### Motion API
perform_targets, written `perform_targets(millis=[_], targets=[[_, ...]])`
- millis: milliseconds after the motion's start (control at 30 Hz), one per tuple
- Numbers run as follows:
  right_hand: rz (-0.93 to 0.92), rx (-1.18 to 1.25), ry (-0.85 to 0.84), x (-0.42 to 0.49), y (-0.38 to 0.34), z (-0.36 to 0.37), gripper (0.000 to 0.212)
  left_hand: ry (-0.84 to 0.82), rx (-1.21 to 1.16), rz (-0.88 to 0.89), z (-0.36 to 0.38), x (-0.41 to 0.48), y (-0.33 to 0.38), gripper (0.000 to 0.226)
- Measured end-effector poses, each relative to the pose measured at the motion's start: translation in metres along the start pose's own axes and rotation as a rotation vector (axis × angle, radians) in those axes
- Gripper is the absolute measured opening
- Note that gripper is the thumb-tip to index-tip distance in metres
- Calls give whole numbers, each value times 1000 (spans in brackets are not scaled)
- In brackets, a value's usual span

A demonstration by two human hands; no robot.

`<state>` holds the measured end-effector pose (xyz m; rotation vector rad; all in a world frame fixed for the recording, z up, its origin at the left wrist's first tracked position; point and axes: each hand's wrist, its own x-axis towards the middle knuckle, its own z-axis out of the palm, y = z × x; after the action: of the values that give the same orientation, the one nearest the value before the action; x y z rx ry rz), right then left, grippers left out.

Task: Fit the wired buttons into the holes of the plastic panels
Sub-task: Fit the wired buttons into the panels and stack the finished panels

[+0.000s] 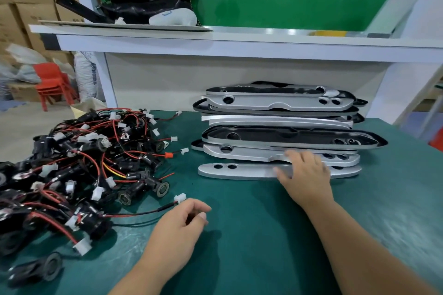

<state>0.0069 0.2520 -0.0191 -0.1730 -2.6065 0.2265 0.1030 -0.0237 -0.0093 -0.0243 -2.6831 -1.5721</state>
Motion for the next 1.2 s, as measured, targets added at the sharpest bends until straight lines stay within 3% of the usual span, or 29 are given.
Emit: perform_targets(millis=[100, 167, 300, 500, 567, 667, 767, 800, 867, 967, 1000, 1100, 1200], targets=[[91, 88, 303, 9, 8, -6, 46, -5, 28, 15, -1, 1, -3, 21], [100, 51, 314, 18, 15, -9, 44, -2, 40, 24, -1, 2, -5, 20], [29, -47, 225, 31, 23, -16, 15, -9, 41, 35, -1, 3, -7, 19], [-264, -41, 372, 15, 3, -63, 7, 87, -87, 91, 2, 7, -10, 19], [-370, 79, 247, -3, -7, -87, 19, 190, -317, 81, 1, 9, -7, 31], [-284, 402, -180, -39, -21, -116, 37, 258, -758, 18, -2, 12, 2, 40], [-199, 417, -508, -64, -18, -118, 48, 105, -1017, -22, -11, 12, 9, 42], [-221, 335, -568, -69, -15, -117, 56, 31, -1016, -6, -13, 9, 10, 48], [-260, 215, -607, -79, -10, -113, 72, -41, -950, 12, -14, 4, 9, 36], [-275, 137, -582, -93, -2, -107, 95, 4, -889, -26, -14, 0, 11, 2], [-276, 104, -578, -98, -1, -105, 99, 26, -884, -27, -15, 0, 12, 5], [-210, 0, -484, -108, 7, -102, 97, 62, -819, 15, -20, -3, 14, 9], [-96, -124, -260, -110, 19, -103, 86, 240, -379, 143, -30, -1, 6, 12]])
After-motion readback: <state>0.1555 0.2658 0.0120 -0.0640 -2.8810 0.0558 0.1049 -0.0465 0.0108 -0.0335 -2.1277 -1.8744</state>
